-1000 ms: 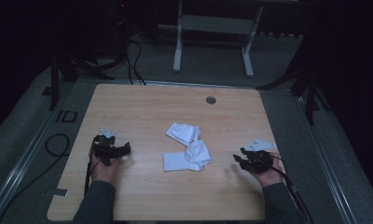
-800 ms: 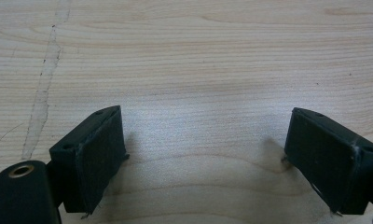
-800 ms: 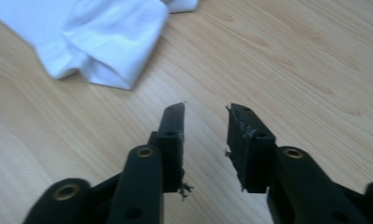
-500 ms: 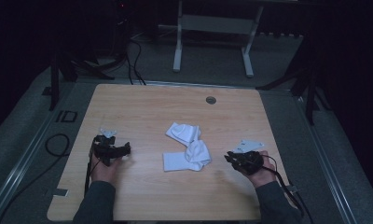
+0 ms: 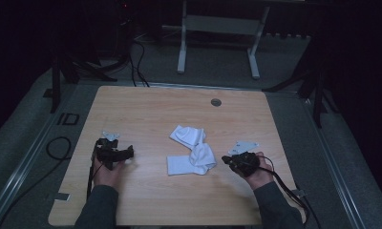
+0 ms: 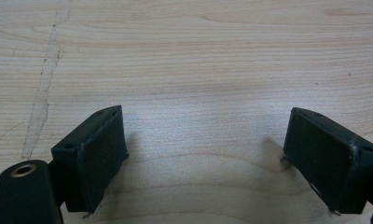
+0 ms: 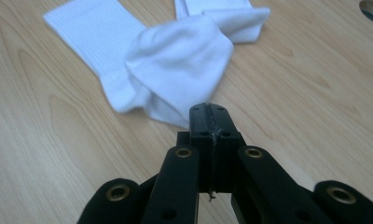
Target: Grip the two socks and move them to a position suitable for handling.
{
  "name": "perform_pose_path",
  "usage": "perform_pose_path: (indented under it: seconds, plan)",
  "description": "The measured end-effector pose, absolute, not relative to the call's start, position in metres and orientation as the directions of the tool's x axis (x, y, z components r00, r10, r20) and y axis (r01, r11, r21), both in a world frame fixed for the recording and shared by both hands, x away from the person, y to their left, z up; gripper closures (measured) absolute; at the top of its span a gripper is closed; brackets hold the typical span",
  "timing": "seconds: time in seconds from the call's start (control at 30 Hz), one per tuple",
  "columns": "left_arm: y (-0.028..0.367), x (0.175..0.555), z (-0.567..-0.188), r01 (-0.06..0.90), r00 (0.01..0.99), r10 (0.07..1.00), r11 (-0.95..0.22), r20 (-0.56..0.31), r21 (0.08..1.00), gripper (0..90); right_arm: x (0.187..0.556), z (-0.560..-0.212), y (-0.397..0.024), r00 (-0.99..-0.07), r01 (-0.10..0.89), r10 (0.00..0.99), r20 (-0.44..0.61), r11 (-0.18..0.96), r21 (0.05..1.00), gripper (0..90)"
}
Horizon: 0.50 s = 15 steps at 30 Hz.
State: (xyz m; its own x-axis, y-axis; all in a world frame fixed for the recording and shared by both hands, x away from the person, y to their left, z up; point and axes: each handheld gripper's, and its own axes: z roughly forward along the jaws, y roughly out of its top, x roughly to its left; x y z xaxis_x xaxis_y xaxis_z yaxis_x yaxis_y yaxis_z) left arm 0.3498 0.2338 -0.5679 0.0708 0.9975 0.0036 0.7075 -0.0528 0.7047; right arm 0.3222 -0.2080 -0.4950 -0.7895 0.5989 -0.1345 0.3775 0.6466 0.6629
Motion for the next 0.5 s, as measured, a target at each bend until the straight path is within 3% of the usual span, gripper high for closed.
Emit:
perform_pose_path:
  seconds: [0.5]
  plan:
    - [0.234,0.35,-0.568,0.708,0.071,0.997,-0.053,0.004,0.705,12.8,0.327,-0.491,-0.172,-0.826,0.319,0.539,-0.163,0.687,0.652,89.7]
